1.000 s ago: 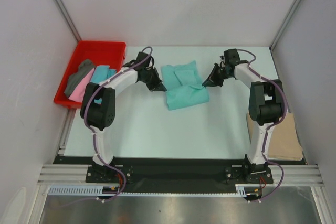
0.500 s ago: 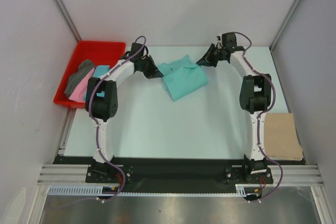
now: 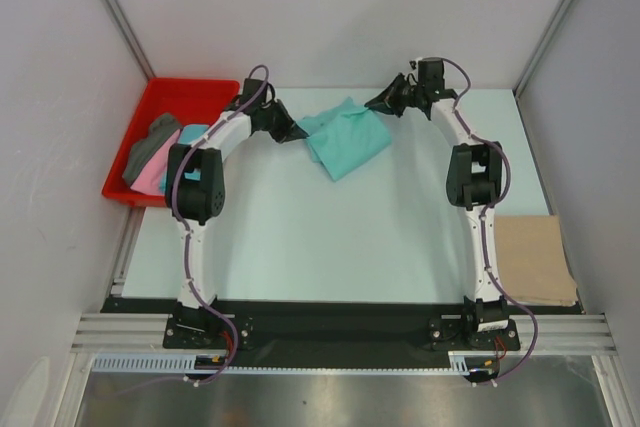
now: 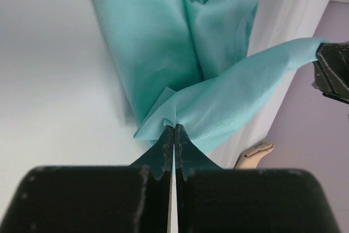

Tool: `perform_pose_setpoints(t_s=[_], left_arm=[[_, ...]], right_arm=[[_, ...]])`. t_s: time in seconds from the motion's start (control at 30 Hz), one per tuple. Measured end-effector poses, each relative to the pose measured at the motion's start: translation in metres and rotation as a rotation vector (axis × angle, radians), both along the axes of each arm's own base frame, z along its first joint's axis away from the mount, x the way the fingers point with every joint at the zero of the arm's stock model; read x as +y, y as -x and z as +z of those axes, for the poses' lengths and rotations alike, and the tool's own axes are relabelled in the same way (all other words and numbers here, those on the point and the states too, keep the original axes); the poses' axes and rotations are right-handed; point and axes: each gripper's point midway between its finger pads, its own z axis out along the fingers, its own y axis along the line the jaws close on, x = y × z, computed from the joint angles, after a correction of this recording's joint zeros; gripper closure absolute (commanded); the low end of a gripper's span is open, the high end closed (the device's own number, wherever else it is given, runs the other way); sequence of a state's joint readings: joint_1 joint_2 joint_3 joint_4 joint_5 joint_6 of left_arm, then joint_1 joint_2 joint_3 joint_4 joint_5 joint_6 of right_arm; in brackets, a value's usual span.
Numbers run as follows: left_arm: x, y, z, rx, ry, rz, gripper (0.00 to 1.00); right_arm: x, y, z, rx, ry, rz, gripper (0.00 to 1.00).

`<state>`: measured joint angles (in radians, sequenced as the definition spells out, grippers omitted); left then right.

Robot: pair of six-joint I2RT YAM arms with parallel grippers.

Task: Fold and stack the t-shirts
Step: Fold the tshirt

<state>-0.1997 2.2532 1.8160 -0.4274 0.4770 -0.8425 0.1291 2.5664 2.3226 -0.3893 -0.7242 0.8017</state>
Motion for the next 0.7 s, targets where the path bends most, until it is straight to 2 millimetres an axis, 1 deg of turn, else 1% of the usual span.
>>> perform_pose_setpoints(t_s=[0.13,0.23,0.33,0.4,0.47,0.57,0.63,0.7], left_arm=[[-0.001,-0.020,0.009,-0.047,0.037,0.013,1.00],[0.001,-0.035,0.011,-0.070,0.063,0.035,1.00],[0.005,-0.046,0.007,-0.077,0.084,0.060,1.00],[0.007,-0.053,0.002,-0.072,0.089,0.070,1.00],[0.007,-0.059,-0.002,-0.074,0.090,0.073,1.00],[0.009,-0.056,-0.009,-0.049,0.081,0.073,1.00],[0.008,-0.053,-0.012,-0.038,0.071,0.063,1.00],[0.006,-0.048,-0.015,-0.026,0.060,0.048,1.00]], right_arm=[[0.007,-0.015,0.004,-0.042,-0.064,-0.017,1.00],[0.012,-0.027,0.002,-0.066,-0.119,-0.033,1.00],[0.017,-0.040,-0.005,-0.079,-0.169,-0.047,1.00],[0.019,-0.044,-0.014,-0.068,-0.192,-0.056,1.00],[0.020,-0.044,-0.020,-0.046,-0.198,-0.062,1.00],[0.020,-0.040,-0.027,-0.023,-0.191,-0.066,1.00],[0.018,-0.033,-0.034,0.002,-0.179,-0.066,1.00],[0.014,-0.019,-0.044,0.050,-0.155,-0.065,1.00]])
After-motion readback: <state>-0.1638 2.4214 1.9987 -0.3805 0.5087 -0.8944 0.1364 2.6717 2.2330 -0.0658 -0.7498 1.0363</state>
